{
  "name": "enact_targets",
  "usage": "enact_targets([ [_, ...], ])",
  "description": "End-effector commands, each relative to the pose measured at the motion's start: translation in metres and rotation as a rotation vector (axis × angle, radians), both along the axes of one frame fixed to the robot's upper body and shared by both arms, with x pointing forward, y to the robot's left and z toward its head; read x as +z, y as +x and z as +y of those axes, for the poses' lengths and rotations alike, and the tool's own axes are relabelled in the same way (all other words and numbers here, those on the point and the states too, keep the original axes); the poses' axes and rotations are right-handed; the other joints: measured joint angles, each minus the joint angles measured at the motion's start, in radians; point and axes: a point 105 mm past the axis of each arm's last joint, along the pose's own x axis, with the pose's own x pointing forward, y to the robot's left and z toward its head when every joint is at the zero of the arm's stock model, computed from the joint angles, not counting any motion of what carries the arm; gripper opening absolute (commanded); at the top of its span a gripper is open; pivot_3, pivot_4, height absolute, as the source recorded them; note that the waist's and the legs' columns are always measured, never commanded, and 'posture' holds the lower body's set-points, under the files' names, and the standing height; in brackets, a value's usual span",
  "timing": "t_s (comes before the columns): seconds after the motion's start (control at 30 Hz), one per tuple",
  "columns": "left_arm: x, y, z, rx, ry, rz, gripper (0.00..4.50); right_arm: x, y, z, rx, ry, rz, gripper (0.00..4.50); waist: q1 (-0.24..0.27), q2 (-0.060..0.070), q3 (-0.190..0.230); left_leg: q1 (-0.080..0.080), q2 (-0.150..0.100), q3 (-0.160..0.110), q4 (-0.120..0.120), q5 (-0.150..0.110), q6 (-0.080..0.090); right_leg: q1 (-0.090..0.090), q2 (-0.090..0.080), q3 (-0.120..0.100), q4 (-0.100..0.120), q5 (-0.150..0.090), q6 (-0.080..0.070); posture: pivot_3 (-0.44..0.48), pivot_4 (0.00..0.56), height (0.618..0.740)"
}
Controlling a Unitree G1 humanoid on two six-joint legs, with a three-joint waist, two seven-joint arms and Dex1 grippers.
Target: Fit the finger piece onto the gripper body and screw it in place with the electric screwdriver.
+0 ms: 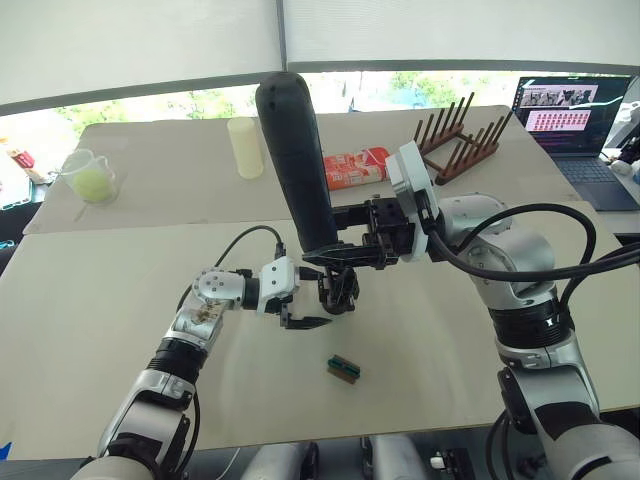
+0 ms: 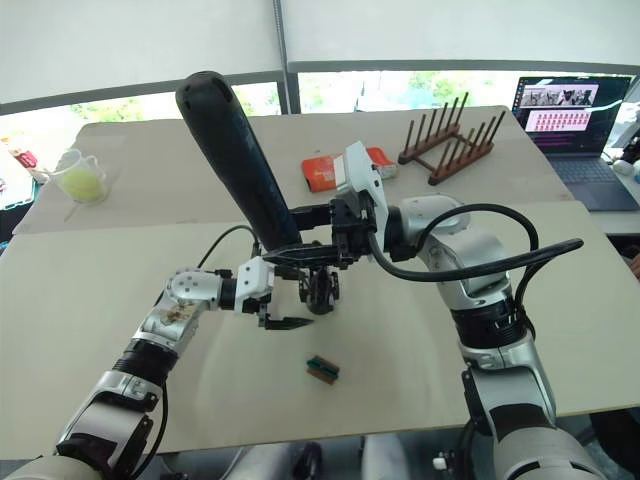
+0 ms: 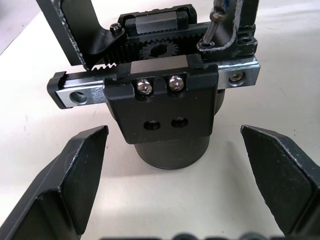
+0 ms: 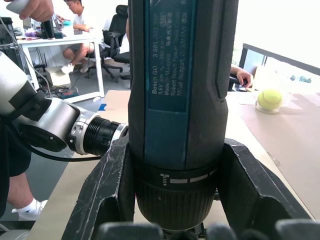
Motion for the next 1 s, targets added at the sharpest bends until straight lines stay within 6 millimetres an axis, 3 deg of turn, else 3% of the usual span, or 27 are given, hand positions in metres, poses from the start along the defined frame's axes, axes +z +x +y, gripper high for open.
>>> enact_targets([
  [0.03,0.012,0.001,-0.003,-0.016,-0.016,-0.052,4.5,0.019,-0.012,0.0,0.044,0.044,-0.063,1.9,0.0,0.0,0.0,0.0,0.0,0.0,0.0,0.0,0.0,0.0,0.0,0.0,0.0,0.0,0.0,0.0,0.15,0.74],
  [1.0,0.012,-0.001,-0.004,-0.016,-0.02,-0.055,4.5,0.008,-0.003,-0.002,0.02,0.015,-0.06,1.9,0.0,0.0,0.0,0.0,0.0,0.0,0.0,0.0,0.0,-0.001,-0.001,0.0,0.008,0.0,0.0,0.0,0.15,0.74],
])
